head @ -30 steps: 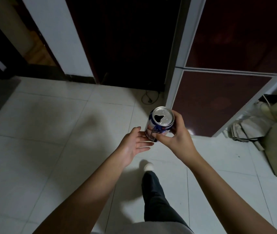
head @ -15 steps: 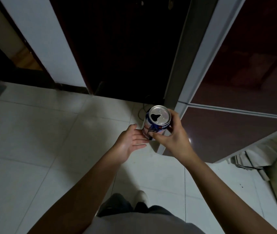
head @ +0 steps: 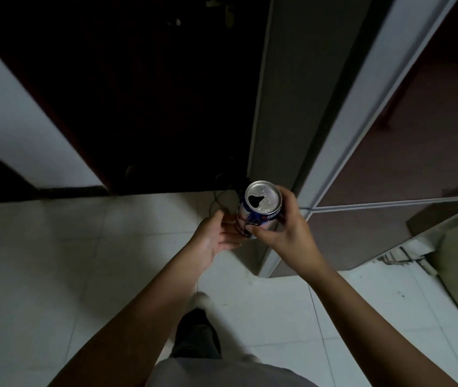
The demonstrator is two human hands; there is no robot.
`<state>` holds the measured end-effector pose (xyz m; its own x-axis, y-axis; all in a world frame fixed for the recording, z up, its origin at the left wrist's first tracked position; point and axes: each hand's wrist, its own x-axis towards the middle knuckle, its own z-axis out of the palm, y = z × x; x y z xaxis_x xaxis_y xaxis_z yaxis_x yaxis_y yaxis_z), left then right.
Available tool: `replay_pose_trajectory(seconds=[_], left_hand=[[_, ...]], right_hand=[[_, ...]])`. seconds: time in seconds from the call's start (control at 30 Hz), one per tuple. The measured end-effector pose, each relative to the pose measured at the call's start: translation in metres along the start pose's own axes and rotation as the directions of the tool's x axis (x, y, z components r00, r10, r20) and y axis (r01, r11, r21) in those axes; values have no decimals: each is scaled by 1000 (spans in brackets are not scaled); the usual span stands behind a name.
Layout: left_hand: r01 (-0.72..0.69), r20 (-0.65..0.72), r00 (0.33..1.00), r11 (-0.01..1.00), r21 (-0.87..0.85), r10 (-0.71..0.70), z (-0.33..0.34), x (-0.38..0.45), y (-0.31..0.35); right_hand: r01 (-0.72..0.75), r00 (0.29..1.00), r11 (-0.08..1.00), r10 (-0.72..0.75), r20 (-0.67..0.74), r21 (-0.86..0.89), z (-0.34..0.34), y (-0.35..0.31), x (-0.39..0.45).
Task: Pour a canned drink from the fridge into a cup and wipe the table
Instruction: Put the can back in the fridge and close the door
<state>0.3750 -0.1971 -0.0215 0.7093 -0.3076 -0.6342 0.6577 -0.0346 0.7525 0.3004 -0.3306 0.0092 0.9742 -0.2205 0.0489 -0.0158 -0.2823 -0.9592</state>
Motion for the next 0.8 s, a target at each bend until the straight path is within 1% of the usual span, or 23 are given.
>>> replay_pose_trajectory(seconds=[0.17,0.37,0.57,0.8], left_hand=[[10,127,992,991,130,-27,-15,43,47],[6,251,966,970,241,-68,-17,82,78],[-8,354,928,945,328,-115,-1,90,76],[-39,441,885,920,389,-149,25,73,55]], right_hand=[[-53,986,999,51,-161,-13,22,-6,38],[-105,933,994,101,-346,8,37,-12,60],[-133,879,991,121,-462,7,35,-15,48],[-179,811,984,158,-563,17,20,-17,8]])
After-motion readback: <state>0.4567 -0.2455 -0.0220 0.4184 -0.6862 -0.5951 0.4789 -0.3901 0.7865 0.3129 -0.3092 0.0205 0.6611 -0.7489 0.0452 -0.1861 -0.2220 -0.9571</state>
